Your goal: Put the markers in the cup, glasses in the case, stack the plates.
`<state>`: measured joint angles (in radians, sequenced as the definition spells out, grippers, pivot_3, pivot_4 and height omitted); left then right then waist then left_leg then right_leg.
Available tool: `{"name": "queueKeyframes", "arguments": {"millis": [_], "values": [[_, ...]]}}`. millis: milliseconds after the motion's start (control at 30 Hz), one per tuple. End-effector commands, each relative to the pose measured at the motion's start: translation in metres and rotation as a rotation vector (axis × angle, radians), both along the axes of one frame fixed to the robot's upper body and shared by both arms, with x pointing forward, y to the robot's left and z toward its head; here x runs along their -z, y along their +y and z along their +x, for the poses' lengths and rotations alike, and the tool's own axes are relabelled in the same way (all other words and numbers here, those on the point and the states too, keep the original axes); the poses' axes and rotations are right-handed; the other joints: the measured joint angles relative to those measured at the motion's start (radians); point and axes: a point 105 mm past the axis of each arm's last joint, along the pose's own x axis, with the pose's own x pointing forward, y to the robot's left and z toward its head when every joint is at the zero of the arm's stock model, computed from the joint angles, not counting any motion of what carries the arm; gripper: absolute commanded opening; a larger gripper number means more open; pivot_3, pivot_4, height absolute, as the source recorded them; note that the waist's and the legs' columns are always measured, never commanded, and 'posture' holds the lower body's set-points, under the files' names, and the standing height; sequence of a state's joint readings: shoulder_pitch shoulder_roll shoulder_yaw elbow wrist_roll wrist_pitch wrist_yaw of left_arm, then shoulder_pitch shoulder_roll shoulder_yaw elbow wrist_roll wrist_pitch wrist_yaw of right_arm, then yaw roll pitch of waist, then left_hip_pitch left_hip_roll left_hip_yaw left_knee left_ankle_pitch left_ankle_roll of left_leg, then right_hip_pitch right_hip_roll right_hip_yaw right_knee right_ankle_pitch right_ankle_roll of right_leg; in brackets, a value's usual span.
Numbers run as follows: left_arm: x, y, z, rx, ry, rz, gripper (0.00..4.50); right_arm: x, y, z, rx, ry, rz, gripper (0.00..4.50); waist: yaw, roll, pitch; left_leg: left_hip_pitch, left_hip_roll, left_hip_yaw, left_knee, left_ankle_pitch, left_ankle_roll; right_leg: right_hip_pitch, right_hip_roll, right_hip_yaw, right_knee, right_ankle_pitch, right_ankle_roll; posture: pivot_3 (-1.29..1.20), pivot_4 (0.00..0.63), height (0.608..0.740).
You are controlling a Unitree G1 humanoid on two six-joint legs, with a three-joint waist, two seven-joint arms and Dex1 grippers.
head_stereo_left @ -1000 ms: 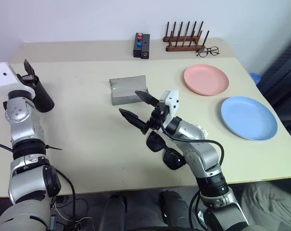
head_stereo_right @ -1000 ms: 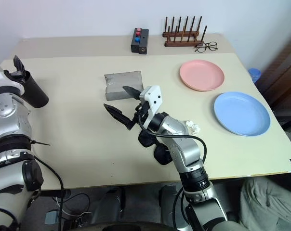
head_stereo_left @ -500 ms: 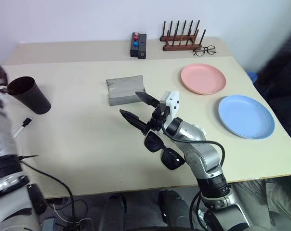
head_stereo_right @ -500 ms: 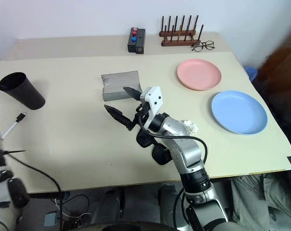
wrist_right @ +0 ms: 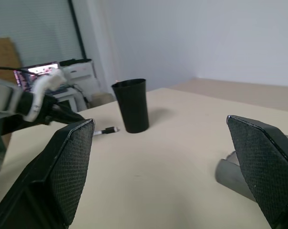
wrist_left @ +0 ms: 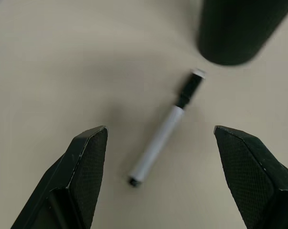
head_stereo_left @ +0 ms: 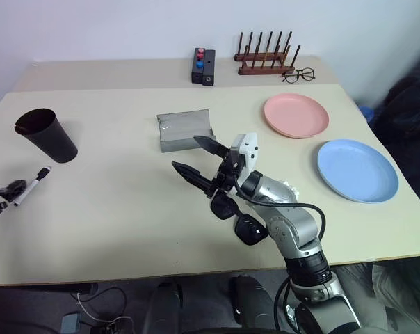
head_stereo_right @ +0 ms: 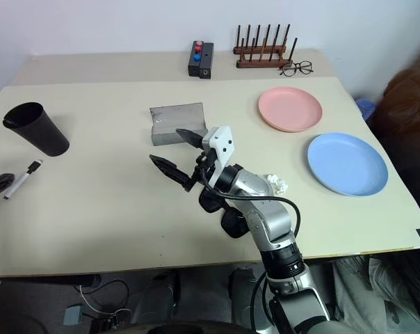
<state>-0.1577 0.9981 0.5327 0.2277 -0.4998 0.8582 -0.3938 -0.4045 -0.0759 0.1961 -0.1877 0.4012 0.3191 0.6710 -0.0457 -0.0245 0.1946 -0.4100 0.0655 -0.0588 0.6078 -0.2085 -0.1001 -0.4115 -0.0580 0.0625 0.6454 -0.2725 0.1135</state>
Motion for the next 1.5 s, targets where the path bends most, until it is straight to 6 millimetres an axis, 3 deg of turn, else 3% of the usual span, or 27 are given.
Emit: {"name": "queueKeyframes", "arguments": {"millis": [33, 133, 333, 433, 567, 633, 833, 1000, 1233, 1500], "values": [[0.0, 0.01, 0.008, -0.012, 0.042, 0.006, 3.63, -0.008, -0.003, -0.002, -0.003, -0.036, 0.018, 4.5, 0.0, 0.0, 0.0, 0.0, 0.0, 0.0, 0.0, 0.0, 0.0, 0.0, 0.0, 0.0, 0.0, 0.0, 0.0, 0.0, 0.15, 0.74], [0.017, 0.01, 0.014, 0.011, 0.142, 0.009, 3.63, -0.007, -0.007, -0.002, 0.017, -0.031, 0.02, 4.5, -0.001, 0.0, 0.0, -0.001, 0.0, 0.0, -0.002, 0.0, 0.0, -0.002, 0.0, 0.0, 0.0, 0.0, 0.001, 0.0, 0.15, 0.74], [0.031, 0.004, 0.03, 0.041, 0.17, -0.049, 3.63, -0.006, -0.011, -0.001, 0.053, -0.022, 0.024, 4.5, 0.004, 0.0, 0.0, 0.0, 0.0, 0.0, -0.007, 0.001, 0.0, -0.004, 0.001, 0.0, 0.002, 0.001, 0.004, 0.0, 0.15, 0.74], [0.034, 0.003, 0.031, 0.052, 0.183, -0.065, 2.79, -0.005, -0.013, -0.002, 0.061, -0.023, 0.022, 4.5, 0.003, 0.0, 0.0, 0.0, 0.0, 0.0, -0.007, 0.001, -0.001, -0.004, 0.001, 0.0, 0.002, 0.001, 0.004, 0.0, 0.15, 0.74], [0.036, 0.002, 0.031, 0.064, 0.187, -0.07, 0.73, -0.004, -0.015, -0.002, 0.066, -0.02, 0.018, 4.5, 0.001, 0.0, 0.0, 0.001, 0.0, 0.0, -0.007, 0.001, -0.001, -0.003, 0.001, 0.0, 0.003, 0.0, 0.002, 0.0, 0.15, 0.74], [0.035, 0.001, 0.03, 0.066, 0.181, -0.071, 0.03, -0.003, -0.015, -0.003, 0.065, -0.018, 0.017, 4.5, 0.0, 0.0, 0.0, 0.001, 0.0, 0.0, -0.007, 0.001, -0.001, -0.003, 0.001, 0.0, 0.003, 0.001, 0.003, 0.0, 0.15, 0.74], [0.025, -0.004, 0.022, 0.11, 0.155, -0.063, 0.03, -0.003, -0.014, -0.003, 0.058, -0.016, 0.013, 4.5, -0.001, 0.0, 0.0, 0.001, 0.0, 0.0, -0.008, 0.001, -0.001, -0.004, 0.001, 0.0, 0.003, 0.001, 0.004, 0.0, 0.15, 0.74], [0.02, -0.009, 0.002, 0.146, 0.152, -0.05, 0.03, -0.003, -0.013, -0.003, 0.051, -0.016, 0.01, 4.5, -0.002, 0.0, 0.0, 0.001, 0.0, 0.0, -0.01, 0.001, -0.001, -0.005, 0.001, 0.0, 0.003, 0.001, 0.004, 0.0, 0.15, 0.74], [0.015, -0.03, -0.015, 0.214, 0.146, -0.051, 0.03, -0.003, -0.01, -0.003, 0.037, -0.014, 0.009, 4.5, 0.002, 0.0, 0.0, 0.0, 0.001, 0.0, -0.01, 0.001, -0.001, -0.006, 0.001, 0.0, 0.003, 0.0, 0.001, 0.0, 0.15, 0.74], [0.022, -0.043, -0.011, 0.213, 0.156, -0.046, 0.03, -0.002, -0.008, -0.002, 0.02, -0.013, 0.005, 4.5, 0.0, -0.001, 0.0, 0.0, 0.001, 0.0, -0.01, 0.001, -0.001, -0.006, 0.001, 0.0, 0.003, 0.0, 0.001, 0.0, 0.15, 0.74]]}}
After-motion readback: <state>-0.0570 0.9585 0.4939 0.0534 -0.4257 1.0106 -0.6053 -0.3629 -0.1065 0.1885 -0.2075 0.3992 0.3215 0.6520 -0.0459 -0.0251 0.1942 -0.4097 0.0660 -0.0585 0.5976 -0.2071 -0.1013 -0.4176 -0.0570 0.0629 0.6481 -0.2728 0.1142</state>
